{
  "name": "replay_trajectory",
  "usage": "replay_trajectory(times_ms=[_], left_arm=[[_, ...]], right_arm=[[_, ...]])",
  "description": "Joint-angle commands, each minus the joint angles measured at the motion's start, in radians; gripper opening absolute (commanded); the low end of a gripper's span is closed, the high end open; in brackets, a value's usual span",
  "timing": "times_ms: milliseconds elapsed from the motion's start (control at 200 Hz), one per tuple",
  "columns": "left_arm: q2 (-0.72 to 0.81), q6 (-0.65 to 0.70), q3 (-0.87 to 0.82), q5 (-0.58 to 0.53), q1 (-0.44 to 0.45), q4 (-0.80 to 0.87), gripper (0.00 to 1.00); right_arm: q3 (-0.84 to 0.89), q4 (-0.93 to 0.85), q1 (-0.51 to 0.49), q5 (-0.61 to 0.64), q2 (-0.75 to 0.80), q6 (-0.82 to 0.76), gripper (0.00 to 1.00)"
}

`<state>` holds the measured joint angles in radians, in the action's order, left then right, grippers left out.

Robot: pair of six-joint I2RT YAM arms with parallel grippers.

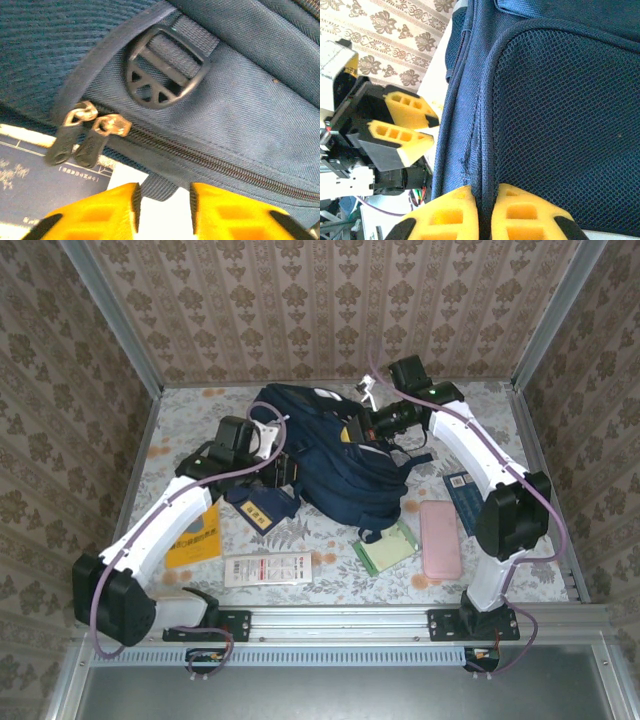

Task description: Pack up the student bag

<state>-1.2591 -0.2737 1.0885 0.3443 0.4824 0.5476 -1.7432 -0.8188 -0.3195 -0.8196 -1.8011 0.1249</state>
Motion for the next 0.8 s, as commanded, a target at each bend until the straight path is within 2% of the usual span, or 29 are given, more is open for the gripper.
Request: replay_trajectory(times_ms=[0, 95, 125, 260, 340, 465, 590, 795], left_arm=[[0.054, 0.024, 0.046, -0.016, -0.015, 0.053, 0.46], [0.055, 0.031, 0.098, 0.019, -0.019, 0.094, 0.59], [0.055, 0.033, 0.108, 0.03, -0.049, 0.098, 0.61], [0.055, 0.016, 0.109, 0.091, -0.082, 0.066, 0.65], [0.056, -0.035, 0.095, 0.165, -0.113, 0.006, 0.67], [0.043, -0.201, 0.047, 0.323, -0.172, -0.15, 0.69], [0.03, -0.417, -0.028, 0.397, -0.186, -0.356, 0.73], [0.057, -0.742, -0.175, 0.344, -0.214, -0.602, 0.81]], right_arm=[[-0.019, 0.058, 0.028, -0.121, 0.111, -0.008, 0.0], [0.003, 0.111, 0.064, -0.201, 0.134, 0.051, 0.0], [0.018, 0.141, 0.075, -0.212, 0.145, 0.076, 0.0], [0.084, 0.27, 0.092, -0.295, 0.175, 0.2, 0.0], [0.114, 0.345, 0.092, -0.326, 0.179, 0.265, 0.0], [0.136, 0.388, 0.093, -0.337, 0.185, 0.315, 0.0], [0.171, 0.461, 0.094, -0.352, 0.2, 0.371, 0.0], [0.212, 0.555, 0.106, -0.358, 0.223, 0.445, 0.0]])
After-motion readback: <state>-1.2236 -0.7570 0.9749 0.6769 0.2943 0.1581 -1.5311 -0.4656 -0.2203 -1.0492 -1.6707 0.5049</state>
